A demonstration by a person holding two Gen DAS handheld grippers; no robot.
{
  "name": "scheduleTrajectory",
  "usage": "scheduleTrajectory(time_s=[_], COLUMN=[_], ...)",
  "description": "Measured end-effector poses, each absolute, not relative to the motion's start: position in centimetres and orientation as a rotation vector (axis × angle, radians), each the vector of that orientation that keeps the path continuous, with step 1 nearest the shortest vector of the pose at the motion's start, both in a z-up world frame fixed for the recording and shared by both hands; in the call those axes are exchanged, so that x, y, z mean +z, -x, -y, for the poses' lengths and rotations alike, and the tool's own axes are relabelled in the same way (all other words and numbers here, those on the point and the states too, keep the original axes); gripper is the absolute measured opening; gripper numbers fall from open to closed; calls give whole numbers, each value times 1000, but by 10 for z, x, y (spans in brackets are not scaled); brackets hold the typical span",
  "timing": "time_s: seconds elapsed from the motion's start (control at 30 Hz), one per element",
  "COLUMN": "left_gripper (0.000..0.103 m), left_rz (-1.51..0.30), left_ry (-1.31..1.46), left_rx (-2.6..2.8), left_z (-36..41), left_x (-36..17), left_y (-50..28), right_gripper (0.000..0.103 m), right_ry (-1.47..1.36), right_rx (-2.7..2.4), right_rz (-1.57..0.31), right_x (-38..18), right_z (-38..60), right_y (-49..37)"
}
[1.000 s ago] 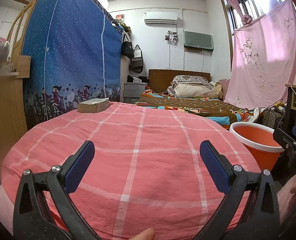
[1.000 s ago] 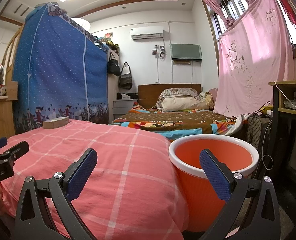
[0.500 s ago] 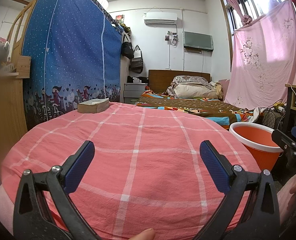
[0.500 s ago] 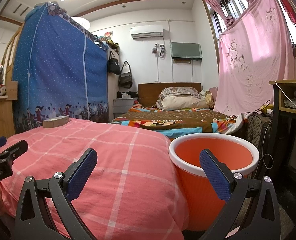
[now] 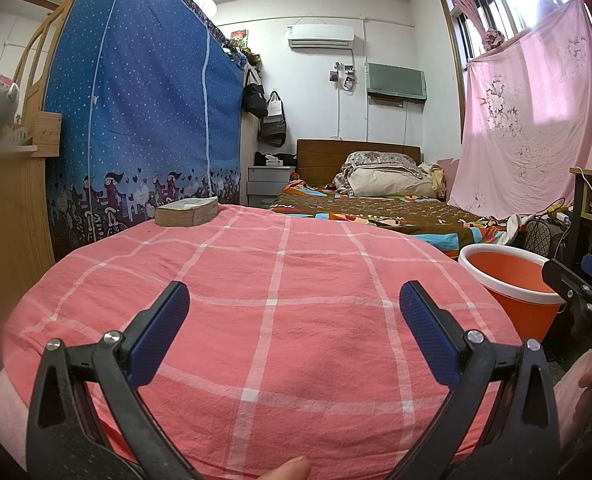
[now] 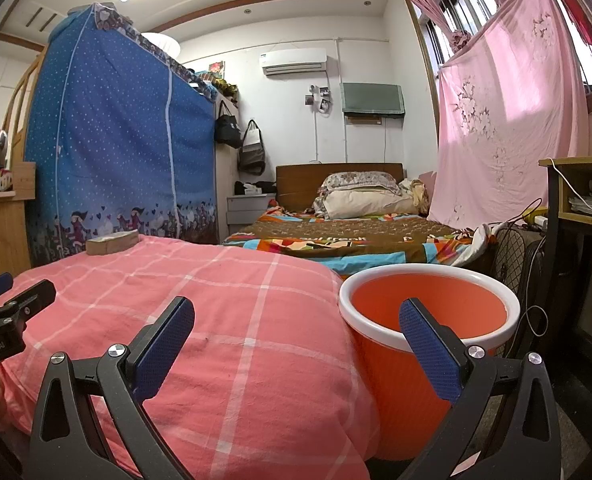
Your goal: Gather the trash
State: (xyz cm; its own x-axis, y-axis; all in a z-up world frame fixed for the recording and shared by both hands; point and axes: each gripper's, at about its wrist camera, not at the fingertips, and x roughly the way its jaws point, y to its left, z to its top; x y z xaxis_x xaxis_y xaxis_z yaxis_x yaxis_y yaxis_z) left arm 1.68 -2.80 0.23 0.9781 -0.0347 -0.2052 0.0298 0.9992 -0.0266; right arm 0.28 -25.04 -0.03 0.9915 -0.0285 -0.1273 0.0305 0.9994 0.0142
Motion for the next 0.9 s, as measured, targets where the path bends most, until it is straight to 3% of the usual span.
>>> scheduleTrajectory(time_s=[0.9], left_gripper=[103], left_rz=[-207], left_ry=[22], left_rx=[-33], left_z=[28], left_x=[2], left_y=[-16], right_gripper=[103], right_ry=[-18], right_rx=[-30], right_rz=[-131], right_x=[2], right_z=[250], right_y=[-5])
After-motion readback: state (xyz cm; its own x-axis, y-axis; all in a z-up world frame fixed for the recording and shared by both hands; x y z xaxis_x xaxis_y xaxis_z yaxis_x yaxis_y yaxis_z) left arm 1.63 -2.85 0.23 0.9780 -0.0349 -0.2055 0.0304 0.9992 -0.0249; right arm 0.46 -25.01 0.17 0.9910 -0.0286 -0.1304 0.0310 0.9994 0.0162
